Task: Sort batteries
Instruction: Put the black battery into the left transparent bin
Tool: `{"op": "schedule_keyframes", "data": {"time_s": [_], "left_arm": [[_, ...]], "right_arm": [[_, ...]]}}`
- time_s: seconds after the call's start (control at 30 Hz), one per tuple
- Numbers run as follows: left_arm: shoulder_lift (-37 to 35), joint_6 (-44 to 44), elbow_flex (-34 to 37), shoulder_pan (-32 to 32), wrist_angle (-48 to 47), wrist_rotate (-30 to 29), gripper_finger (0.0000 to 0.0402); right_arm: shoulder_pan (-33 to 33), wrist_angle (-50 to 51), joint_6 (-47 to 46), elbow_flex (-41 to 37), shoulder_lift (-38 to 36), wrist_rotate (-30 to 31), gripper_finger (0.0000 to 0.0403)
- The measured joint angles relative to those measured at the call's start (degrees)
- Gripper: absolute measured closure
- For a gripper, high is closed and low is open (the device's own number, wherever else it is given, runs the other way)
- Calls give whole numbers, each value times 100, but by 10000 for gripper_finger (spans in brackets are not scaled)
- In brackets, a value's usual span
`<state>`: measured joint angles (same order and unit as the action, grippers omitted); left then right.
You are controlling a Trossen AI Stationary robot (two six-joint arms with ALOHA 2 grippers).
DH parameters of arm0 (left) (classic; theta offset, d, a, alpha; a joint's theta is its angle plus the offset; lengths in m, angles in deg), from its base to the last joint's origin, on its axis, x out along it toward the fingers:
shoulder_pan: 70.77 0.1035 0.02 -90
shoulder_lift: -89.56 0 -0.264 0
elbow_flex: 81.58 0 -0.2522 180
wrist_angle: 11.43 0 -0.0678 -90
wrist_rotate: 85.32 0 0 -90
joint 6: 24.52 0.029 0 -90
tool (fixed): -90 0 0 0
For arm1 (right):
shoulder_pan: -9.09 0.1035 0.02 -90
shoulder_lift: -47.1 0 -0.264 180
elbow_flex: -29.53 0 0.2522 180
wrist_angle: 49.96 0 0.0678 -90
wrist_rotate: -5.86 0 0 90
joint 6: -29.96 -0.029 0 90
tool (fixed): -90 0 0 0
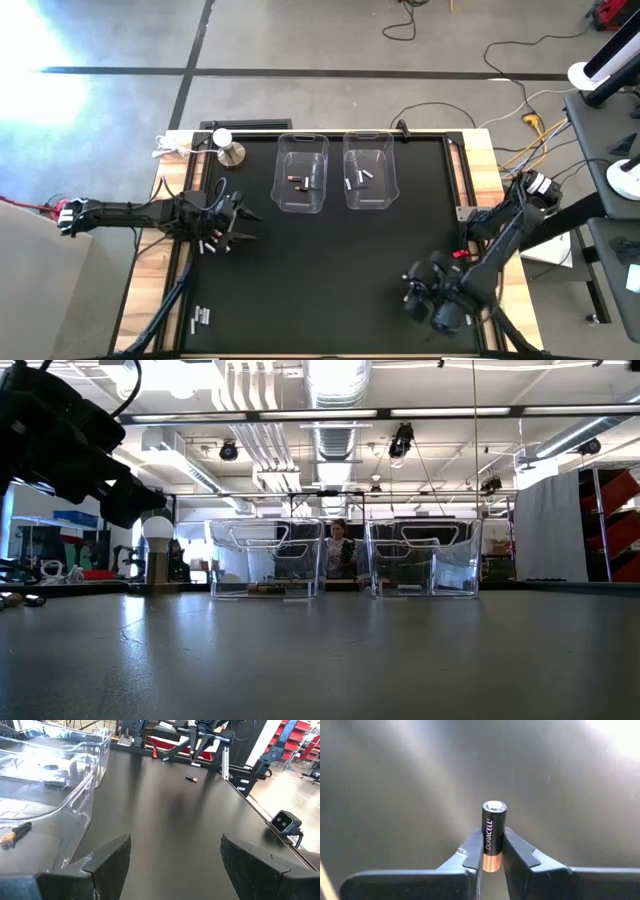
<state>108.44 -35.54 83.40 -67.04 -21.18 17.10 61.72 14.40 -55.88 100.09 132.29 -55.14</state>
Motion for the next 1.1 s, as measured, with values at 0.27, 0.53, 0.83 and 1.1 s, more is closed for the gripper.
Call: {"op": "schedule_keyframes", "data": {"time_s": [0.27,0.53,0.83,1.1], "left_arm": [[7,-636,-1,-3,584,4,118],[17,251,-2,-1,2512,2,118],[17,574,0,1,3374,-233,118],[209,742,-2,-6,3009,-1597,118]], "right_arm": [[-1068,-2231,2554,-169,235,878,360],[-2556,-4367,5020,225,732,-106,365],[-3547,-4376,6829,1352,1178,-703,365],[-3862,-4389,7360,1855,1331,-714,362]]}}
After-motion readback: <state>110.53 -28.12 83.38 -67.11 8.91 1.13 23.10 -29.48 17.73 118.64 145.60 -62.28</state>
